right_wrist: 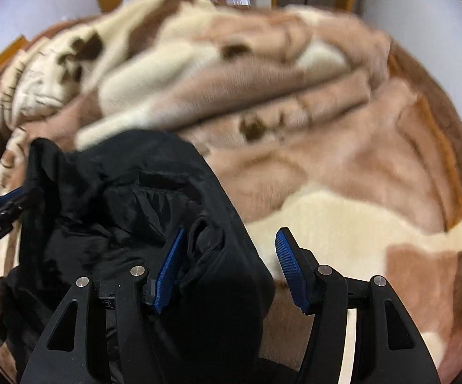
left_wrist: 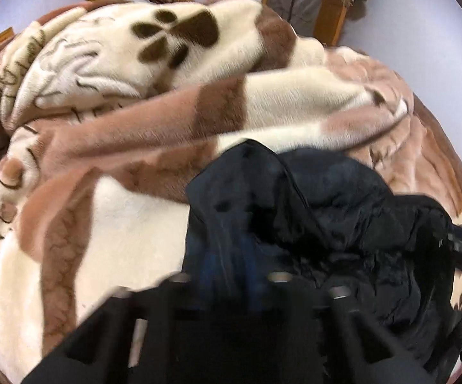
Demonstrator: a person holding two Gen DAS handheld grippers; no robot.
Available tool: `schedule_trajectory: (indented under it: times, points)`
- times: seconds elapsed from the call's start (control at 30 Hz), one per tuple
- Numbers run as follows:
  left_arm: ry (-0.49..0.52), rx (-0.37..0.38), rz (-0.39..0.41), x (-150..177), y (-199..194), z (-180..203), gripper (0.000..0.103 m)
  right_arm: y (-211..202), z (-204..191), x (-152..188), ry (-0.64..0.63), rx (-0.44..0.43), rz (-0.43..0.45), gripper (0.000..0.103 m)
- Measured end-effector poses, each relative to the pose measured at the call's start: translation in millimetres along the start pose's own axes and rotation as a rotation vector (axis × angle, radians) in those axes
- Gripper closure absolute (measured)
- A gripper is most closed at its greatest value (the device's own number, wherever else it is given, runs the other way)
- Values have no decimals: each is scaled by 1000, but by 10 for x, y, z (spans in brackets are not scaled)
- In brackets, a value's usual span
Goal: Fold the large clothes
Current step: 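Grasp the black jacket's hem with both grippers, then lift the held hem and fold it toward the hood with both grippers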
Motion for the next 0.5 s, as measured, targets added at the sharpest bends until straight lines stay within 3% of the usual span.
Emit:
schedule_trajectory:
  times: [0.03, 0.27, 0.4, 0.5]
  points:
    - [12, -2, 29, 38, -55, 9, 96, -35, -29, 17, -2, -21, 9, 92]
    - [-12, 89, 207, 413, -964, -105, 97, -929, -152, 516, -26, -82, 217, 95]
    - [-23, 163, 282, 868, -1547, -154, 97, -1473, -204, 1046, -29, -137, 299, 95]
    - [-39, 188, 292, 1288, -1758, -201, 97, -1729, -213, 1585, -27, -170, 324, 95]
Point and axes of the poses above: each gripper's, at about its wrist camera, not at the fingertips, and y roughly the way its jaws point, z to its right, x to its underside, the point moved 8 cm from there along y, roughly the way its jaws point, and after that the axes turned 14 degrees about -z, right-handed, at the moved point
